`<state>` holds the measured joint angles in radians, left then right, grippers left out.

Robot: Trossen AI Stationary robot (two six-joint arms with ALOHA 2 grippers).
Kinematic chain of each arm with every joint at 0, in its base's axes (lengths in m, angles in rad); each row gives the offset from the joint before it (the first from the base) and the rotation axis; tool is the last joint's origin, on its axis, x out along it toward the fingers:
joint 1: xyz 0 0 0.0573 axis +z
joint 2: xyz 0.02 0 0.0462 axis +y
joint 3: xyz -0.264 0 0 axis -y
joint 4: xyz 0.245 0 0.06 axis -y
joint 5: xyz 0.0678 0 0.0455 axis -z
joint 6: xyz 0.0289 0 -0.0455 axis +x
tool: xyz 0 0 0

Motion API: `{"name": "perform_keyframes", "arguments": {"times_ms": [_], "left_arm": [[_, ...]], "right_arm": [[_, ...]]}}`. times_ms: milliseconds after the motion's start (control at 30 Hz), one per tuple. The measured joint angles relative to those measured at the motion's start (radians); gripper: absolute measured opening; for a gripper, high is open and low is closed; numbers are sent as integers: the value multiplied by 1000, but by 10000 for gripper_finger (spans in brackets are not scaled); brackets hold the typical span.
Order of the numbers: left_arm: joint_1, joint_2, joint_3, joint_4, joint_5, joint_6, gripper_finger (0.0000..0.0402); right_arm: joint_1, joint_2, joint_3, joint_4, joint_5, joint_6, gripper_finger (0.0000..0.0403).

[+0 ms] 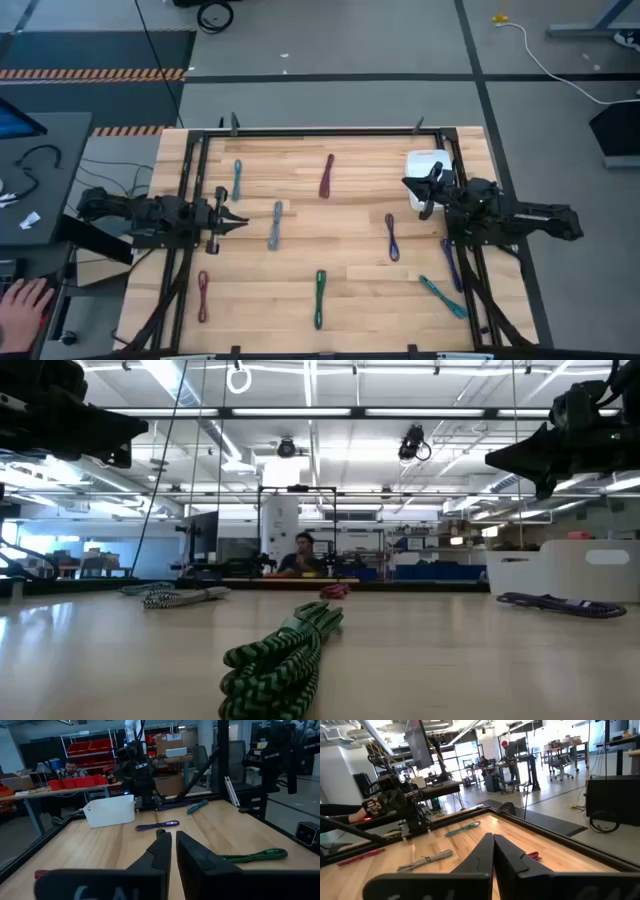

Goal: Pick and place USB-C Cables

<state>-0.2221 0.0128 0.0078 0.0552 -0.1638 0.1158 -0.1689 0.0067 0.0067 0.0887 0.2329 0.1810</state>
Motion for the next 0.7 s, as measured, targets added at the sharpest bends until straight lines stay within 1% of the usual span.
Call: {"name": "perform_keyframes", "arguments": {"times_ms": [400,700], "left_arm": [[0,0,0,0,0,0,38],[0,0,0,0,0,0,30]], "right_arm": [[0,0,0,0,0,0,11],[0,0,0,0,0,0,11]]}}
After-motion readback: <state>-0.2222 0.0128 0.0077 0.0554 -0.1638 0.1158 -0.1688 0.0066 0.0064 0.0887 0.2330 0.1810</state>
